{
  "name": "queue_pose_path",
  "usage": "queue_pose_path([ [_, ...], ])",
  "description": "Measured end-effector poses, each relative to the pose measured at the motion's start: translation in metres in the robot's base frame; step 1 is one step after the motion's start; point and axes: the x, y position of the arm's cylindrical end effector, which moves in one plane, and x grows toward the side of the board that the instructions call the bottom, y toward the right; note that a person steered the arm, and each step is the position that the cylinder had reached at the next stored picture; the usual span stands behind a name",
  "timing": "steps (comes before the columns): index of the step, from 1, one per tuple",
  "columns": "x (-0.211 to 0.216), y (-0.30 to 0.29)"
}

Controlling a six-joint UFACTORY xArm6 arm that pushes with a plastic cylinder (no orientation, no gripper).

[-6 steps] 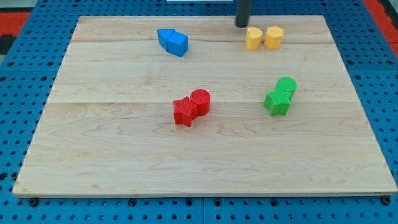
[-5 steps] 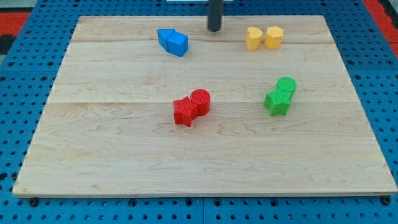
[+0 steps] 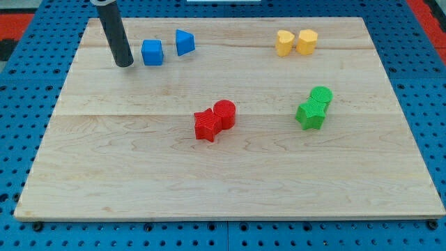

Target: Push the blue blocks towards the yellow blocks

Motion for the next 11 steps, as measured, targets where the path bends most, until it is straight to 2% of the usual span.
queue_pose_path([
  [3, -0.034, 0.070],
  [4, -0.074, 0.080],
  [6, -0.104, 0.090],
  [11, -0.071, 0.131],
])
